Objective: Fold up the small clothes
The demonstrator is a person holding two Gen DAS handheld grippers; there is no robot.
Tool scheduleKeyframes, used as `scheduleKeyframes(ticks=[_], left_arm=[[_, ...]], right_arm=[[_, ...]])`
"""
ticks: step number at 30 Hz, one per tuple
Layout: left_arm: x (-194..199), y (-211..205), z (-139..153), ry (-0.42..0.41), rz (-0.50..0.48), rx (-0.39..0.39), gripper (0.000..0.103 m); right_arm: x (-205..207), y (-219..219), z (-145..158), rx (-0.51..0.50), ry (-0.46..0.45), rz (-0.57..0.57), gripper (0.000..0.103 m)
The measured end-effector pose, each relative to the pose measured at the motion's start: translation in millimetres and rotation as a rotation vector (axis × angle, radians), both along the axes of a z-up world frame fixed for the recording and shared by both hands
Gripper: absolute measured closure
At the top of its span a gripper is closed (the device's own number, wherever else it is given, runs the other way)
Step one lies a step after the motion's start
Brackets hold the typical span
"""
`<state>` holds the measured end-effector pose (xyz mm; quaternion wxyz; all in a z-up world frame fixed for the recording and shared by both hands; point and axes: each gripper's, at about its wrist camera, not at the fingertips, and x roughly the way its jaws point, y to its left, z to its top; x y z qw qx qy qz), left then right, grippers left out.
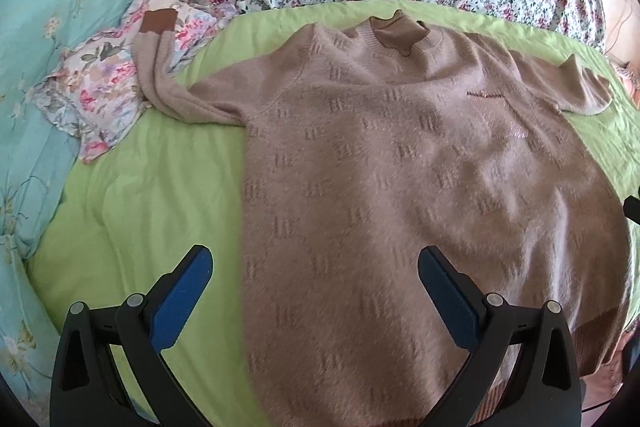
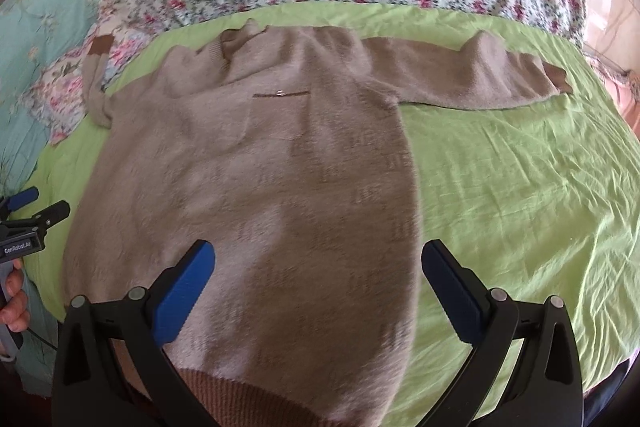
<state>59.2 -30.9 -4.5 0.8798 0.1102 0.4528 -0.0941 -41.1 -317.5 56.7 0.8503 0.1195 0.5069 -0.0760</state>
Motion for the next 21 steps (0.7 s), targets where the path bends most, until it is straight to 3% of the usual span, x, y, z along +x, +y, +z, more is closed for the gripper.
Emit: scheduleKeyframes(ticks=[6, 13, 15, 21], left_arm=[[28, -16, 1, -0.021, -0.001, -0.011, 0.000], [64, -31, 5, -0.022, 0.012, -0.060, 0.000], [75, -36, 4, -0.022, 0.016, -0.057, 0.000], [102, -49, -2, -0.016, 0.031, -0.064, 0.000]], right_arm=[[11, -51, -8, 0.031, -0.033, -0.078, 0.000], [38, -166, -18, 0.073, -0.091, -0.296, 0.001], [47, -204, -20, 0.064, -0.112, -0.367, 0.006], [72, -321, -38, 0.131, -0.162, -0.585, 0.032]])
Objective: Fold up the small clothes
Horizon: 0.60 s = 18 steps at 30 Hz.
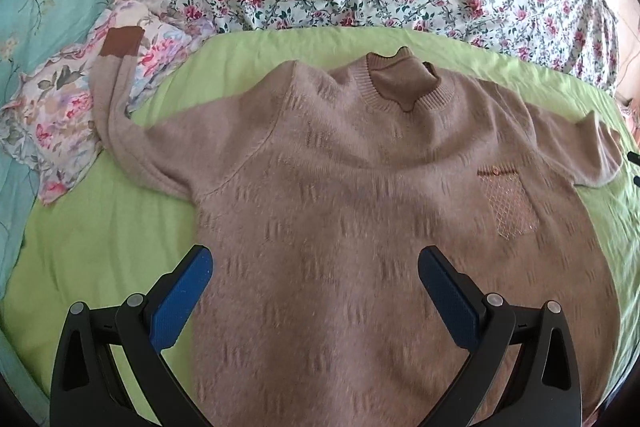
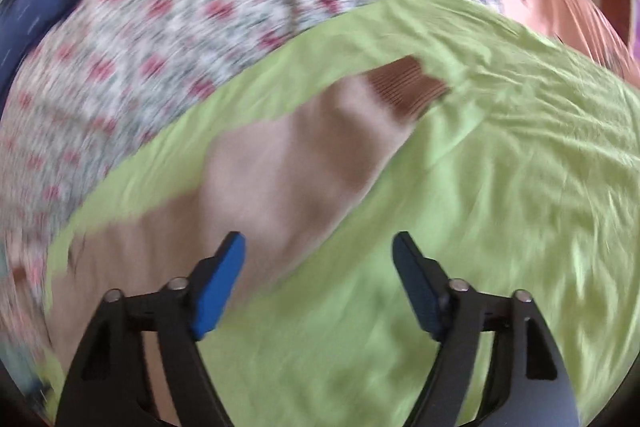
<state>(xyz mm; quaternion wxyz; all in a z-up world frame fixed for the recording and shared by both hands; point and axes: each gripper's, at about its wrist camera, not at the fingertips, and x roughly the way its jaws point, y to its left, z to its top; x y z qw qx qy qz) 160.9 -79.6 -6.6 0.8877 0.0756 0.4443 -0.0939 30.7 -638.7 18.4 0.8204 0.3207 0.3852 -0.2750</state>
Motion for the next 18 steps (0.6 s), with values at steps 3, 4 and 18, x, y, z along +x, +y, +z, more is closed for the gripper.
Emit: scheduleKeyframes(ticks=[3, 4, 18], left_arm=[[10, -6, -9, 0.017, -0.001, 0.006, 0.000], [13, -9, -14, 0.025, -0.004, 0.016, 0.000], [18, -12, -33, 0.055, -0.020, 0.019, 0.000]], right_arm=[[10, -46, -7, 0.006, -0.028, -0.091, 0.047], [13, -57, -8, -0.006, -0.026, -0.108, 0.049], [51, -84, -7, 0.002, -0.107, -0.069, 0.095]])
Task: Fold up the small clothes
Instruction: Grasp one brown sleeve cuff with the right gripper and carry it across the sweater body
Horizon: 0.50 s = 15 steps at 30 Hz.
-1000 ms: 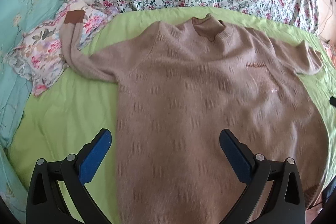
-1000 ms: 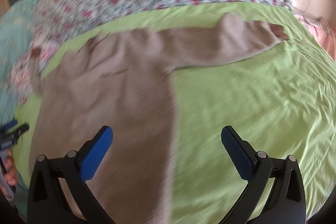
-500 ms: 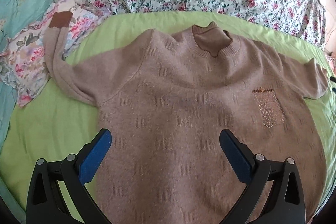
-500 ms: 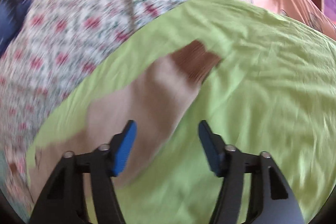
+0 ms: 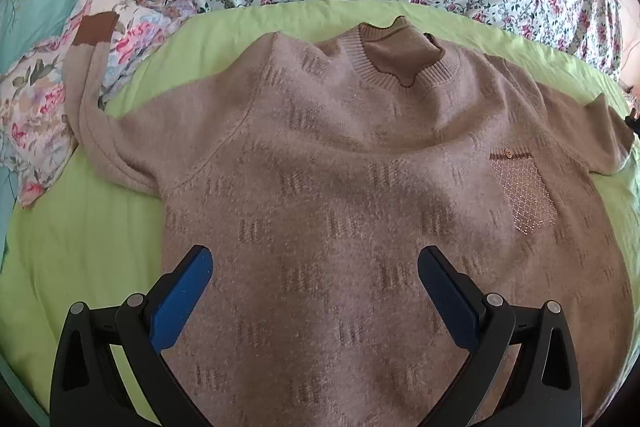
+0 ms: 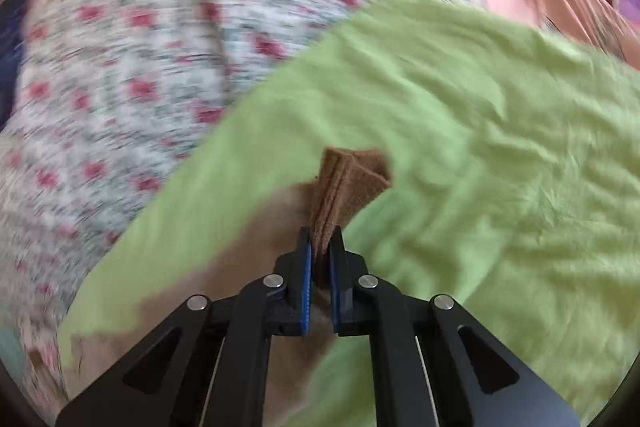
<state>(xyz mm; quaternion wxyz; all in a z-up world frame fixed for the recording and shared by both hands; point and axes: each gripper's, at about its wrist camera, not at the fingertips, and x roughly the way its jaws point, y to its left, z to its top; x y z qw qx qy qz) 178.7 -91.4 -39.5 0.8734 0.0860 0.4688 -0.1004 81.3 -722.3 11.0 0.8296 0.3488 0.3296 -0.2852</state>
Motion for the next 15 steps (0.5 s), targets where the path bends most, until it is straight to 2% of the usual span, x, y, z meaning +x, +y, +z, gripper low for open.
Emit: scheduleKeyframes(ticks=[6, 9, 15], left_arm=[[-12, 8, 4, -0.007, -0.006, -0.036, 0.000], [-18, 18, 7, -0.012, -0.009, -0.076, 0.000], [-21, 39, 12, -0.009, -0.012, -0.151, 0.000]], right_arm=[[26, 116, 42, 0.001, -0.065, 0.281, 0.095], [40, 179, 42, 0.098, -0.132, 0.409, 0.095], [87, 314, 37, 0.241, -0.194, 0.665, 0.095]])
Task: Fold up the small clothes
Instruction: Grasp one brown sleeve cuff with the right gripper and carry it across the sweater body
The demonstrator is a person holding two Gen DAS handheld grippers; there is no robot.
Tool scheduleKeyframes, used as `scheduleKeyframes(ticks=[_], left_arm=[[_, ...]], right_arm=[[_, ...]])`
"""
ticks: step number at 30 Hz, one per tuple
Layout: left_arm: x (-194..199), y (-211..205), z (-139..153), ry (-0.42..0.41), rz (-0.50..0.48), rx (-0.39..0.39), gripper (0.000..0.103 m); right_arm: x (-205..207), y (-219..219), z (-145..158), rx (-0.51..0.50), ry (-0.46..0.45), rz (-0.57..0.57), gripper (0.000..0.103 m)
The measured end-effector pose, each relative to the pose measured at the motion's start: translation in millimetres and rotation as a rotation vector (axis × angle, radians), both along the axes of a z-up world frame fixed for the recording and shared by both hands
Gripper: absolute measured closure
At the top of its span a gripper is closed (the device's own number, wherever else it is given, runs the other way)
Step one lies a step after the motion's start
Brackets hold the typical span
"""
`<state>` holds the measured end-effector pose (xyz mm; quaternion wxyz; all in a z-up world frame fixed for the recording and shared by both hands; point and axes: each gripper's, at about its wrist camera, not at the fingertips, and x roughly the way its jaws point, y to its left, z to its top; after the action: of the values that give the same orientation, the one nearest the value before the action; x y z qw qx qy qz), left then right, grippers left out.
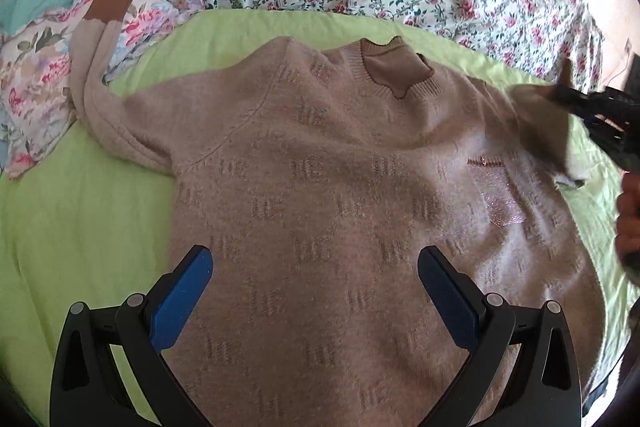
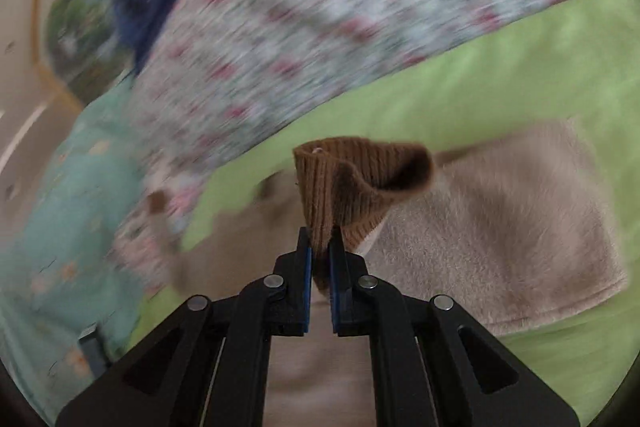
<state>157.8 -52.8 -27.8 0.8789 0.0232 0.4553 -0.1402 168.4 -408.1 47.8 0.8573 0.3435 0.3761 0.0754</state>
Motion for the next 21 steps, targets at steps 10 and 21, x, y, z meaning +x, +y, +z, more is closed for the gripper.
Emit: scheduleKeyframes(ticks=[10, 21], left_arm=[[12, 5, -10, 0.046, -0.062, -0.089, 0.000], [95, -33, -51, 0.196, -0.062, -0.300, 0.002]], right_arm=[[76, 159, -39, 0.096, 0.080, 0.310, 0.089], [34, 86, -40, 0.124, 0.042, 0.152, 0.042]])
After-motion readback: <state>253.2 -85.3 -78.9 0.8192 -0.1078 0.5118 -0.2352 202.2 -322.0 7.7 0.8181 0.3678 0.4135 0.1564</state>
